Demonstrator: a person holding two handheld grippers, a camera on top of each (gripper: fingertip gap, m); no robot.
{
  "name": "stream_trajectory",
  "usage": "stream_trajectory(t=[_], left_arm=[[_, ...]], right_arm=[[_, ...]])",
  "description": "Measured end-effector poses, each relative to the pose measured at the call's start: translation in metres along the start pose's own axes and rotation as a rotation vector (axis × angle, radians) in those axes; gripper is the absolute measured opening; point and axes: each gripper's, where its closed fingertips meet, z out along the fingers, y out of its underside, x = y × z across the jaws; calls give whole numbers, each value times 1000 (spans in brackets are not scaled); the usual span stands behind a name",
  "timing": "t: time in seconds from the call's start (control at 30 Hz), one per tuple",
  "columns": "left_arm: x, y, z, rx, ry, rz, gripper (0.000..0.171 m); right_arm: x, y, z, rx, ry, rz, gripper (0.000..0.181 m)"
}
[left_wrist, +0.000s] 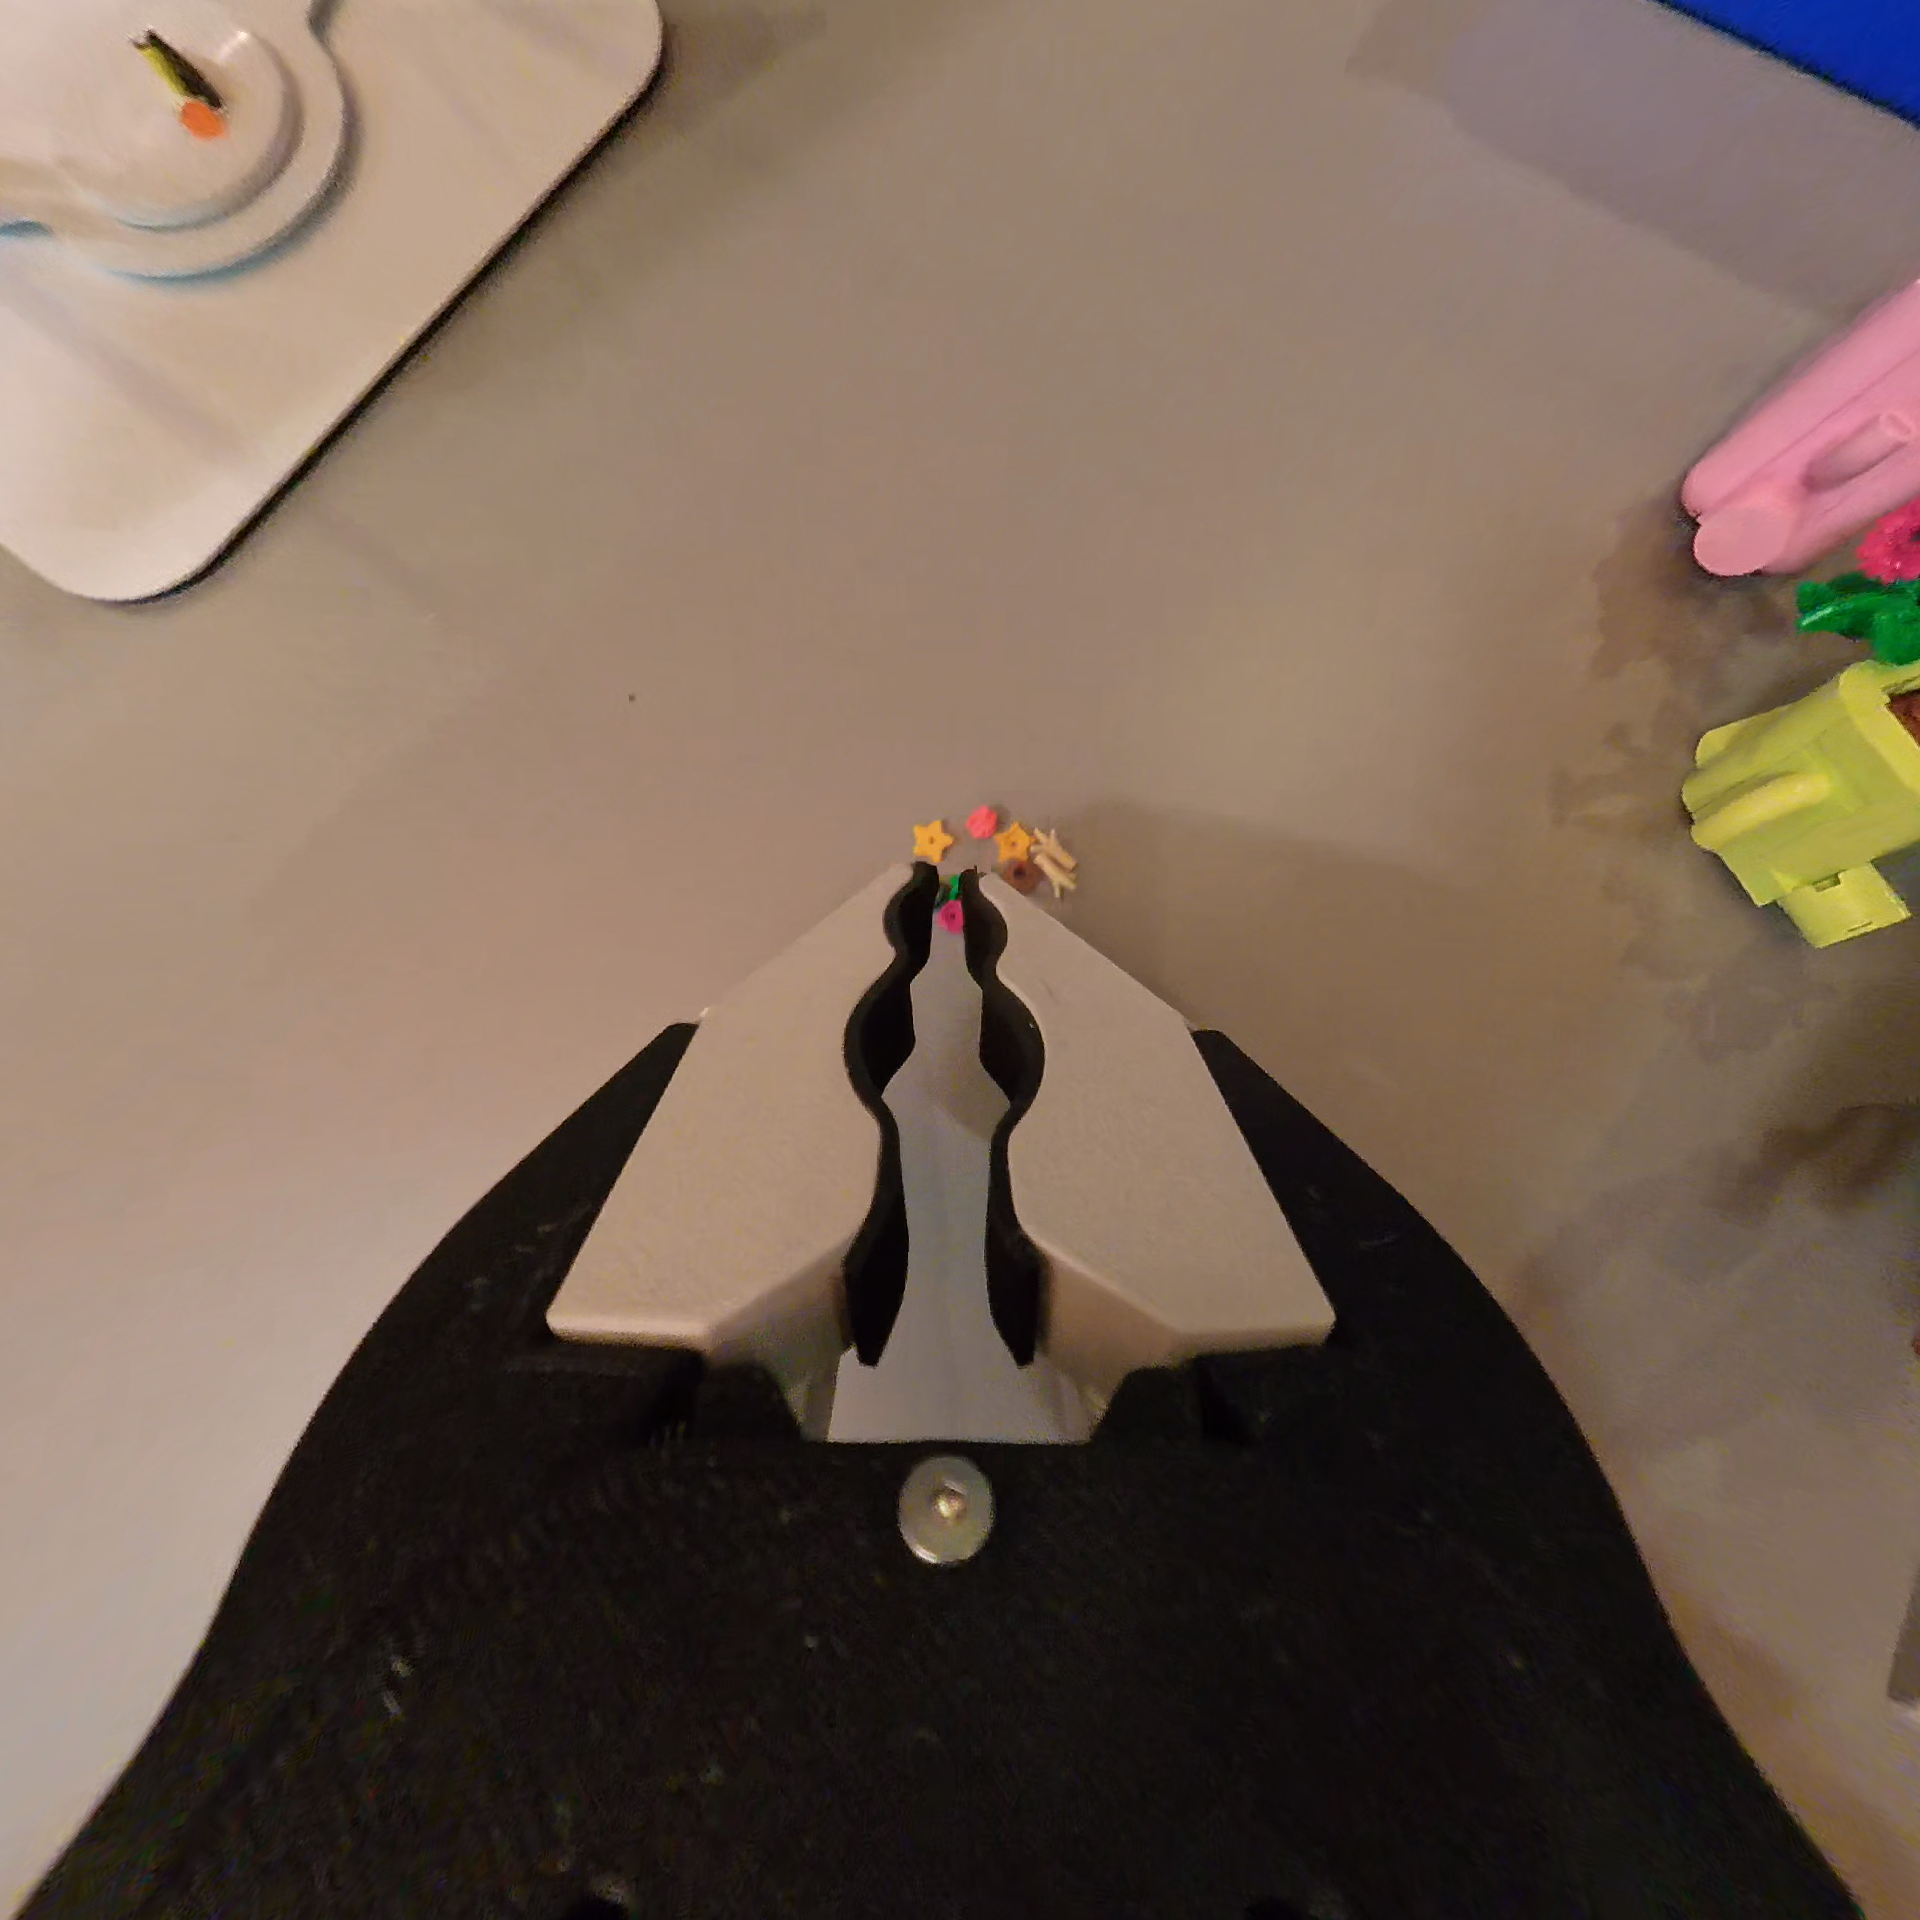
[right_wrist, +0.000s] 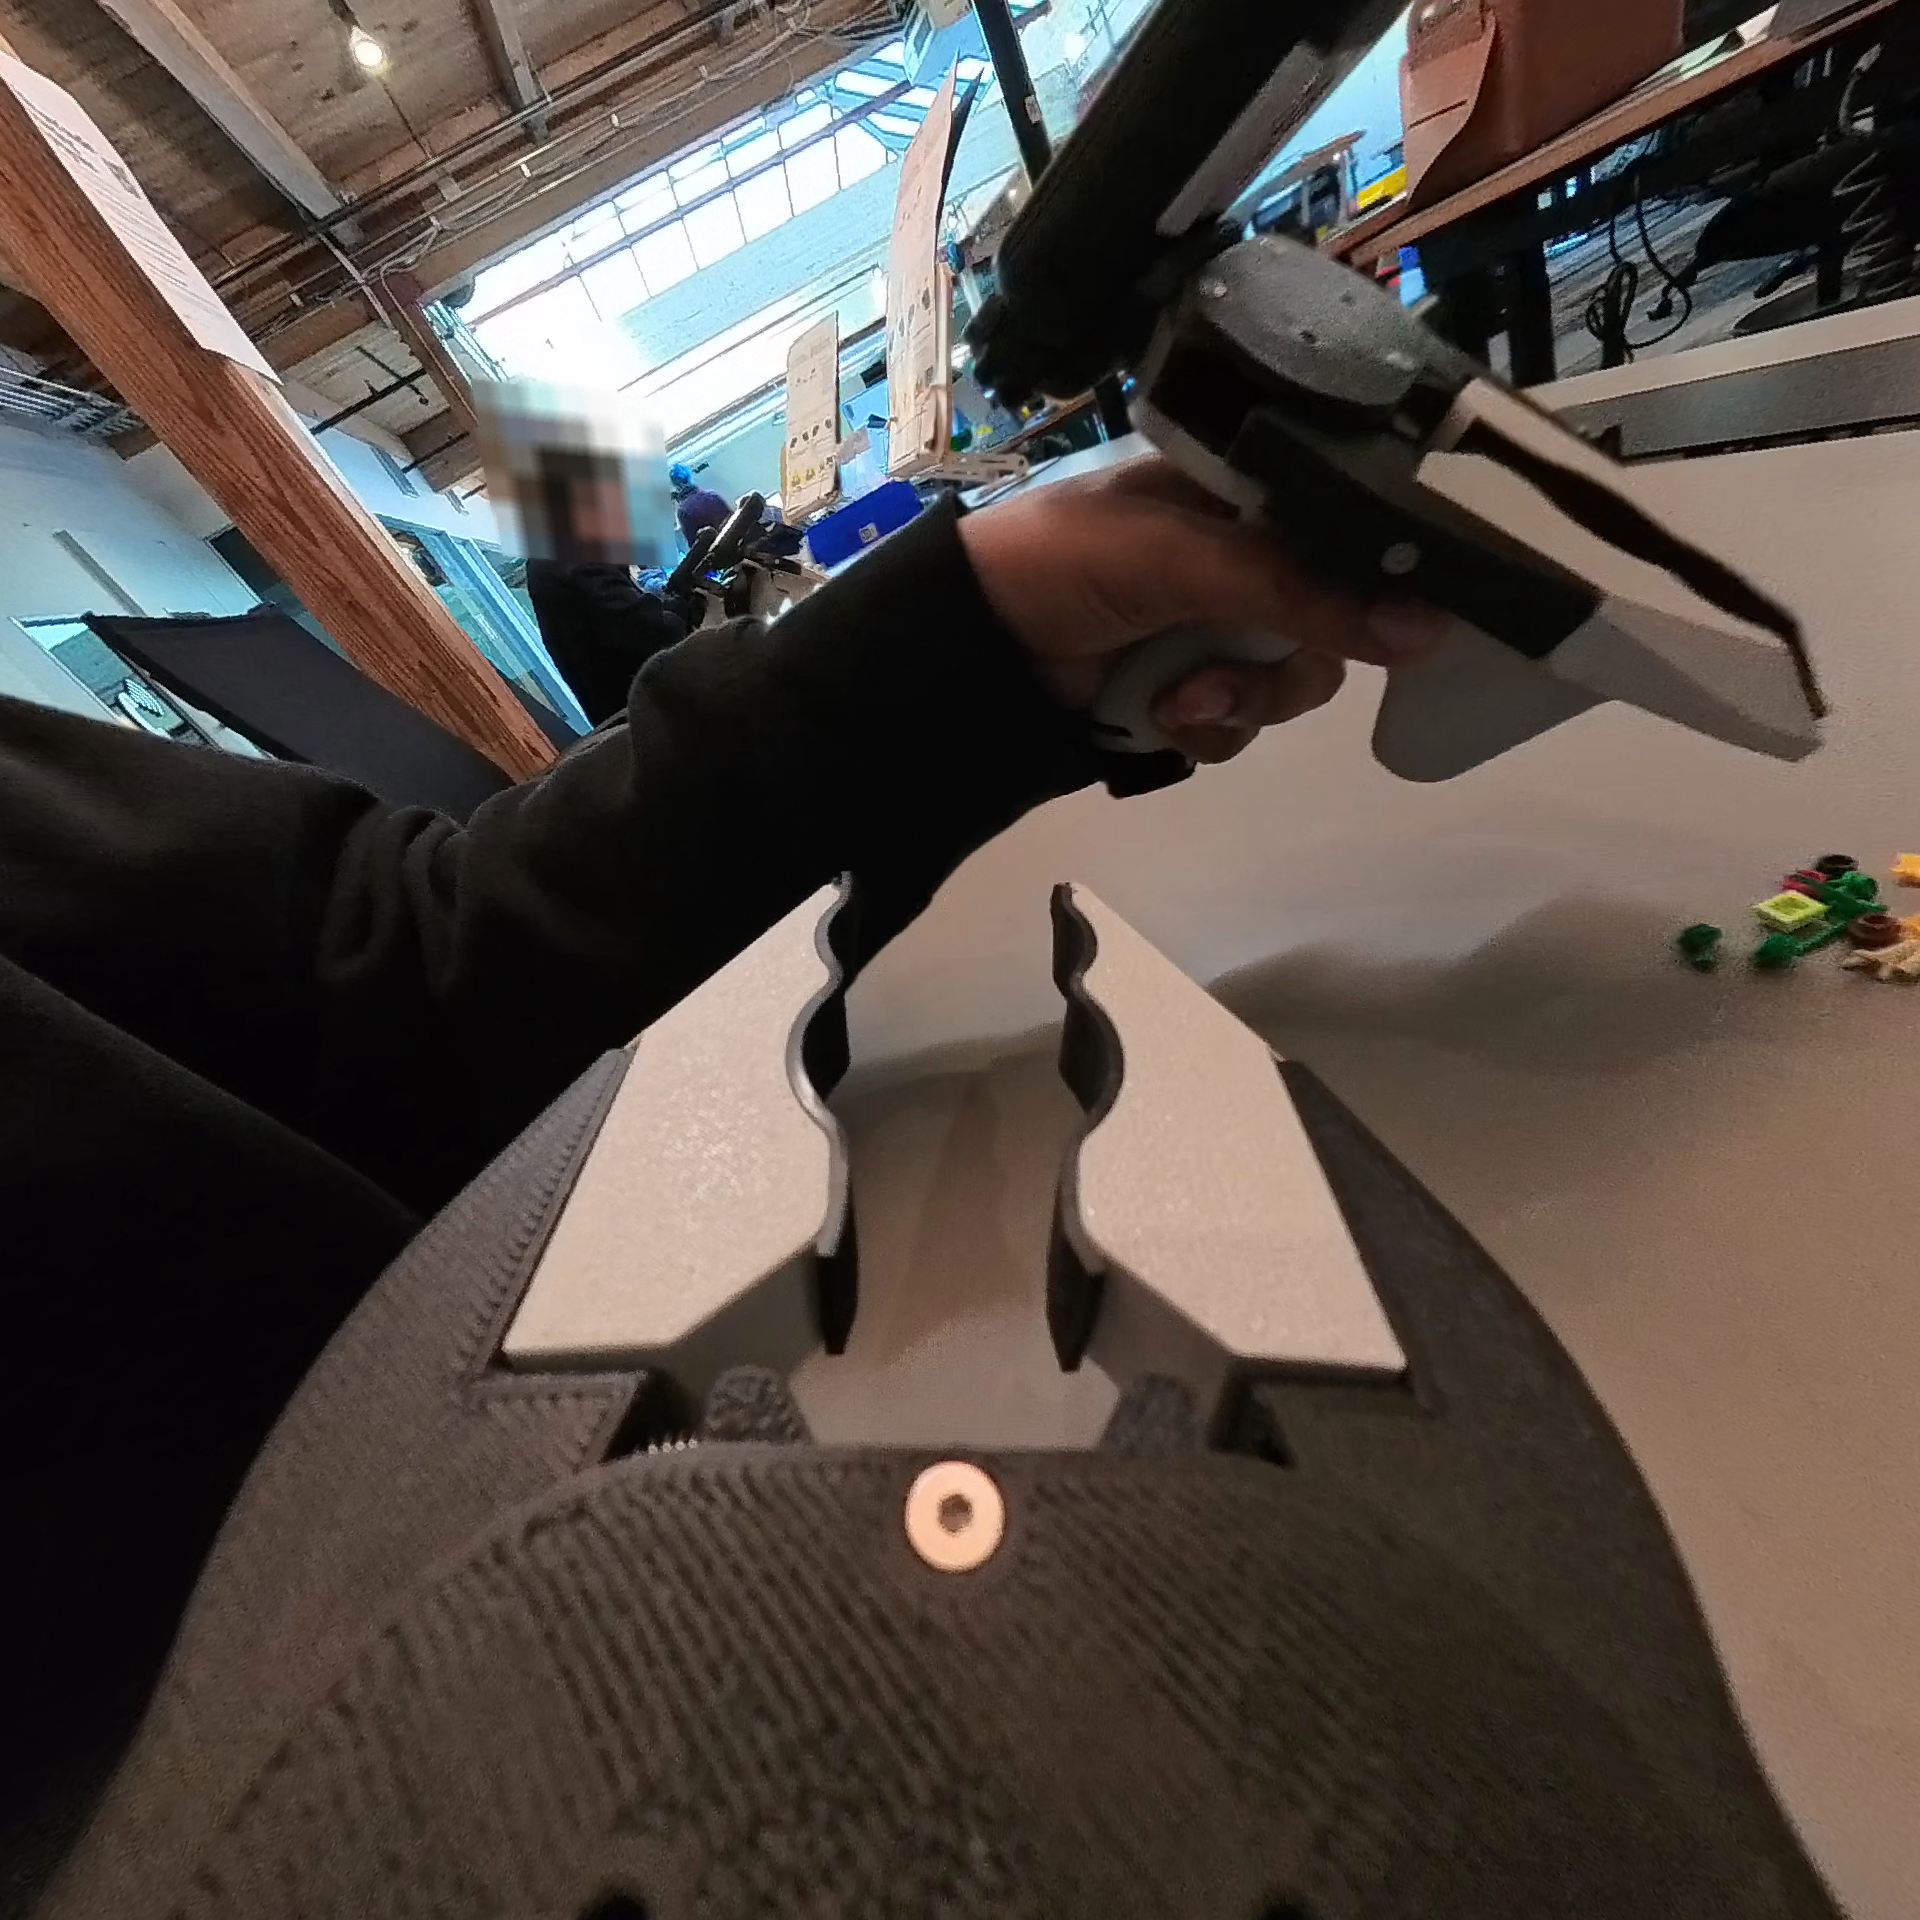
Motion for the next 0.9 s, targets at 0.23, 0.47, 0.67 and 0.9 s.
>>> stream_trajectory(t=[0.23,0.47,0.67,0.9], left_arm=[[19,38,0,-82,22,10,5],[27,40,17,-102,9,25,5],[19,30,27,-91,-50,22,0],[25,32,17,-68,-42,9,2]], right_arm=[[0,0,0,-3,2,-4,36],[0,0,0,-3,2,-4,36],[0,0,0,-1,0,-2,36],[0,-1,-1,5,-6,9,36]])
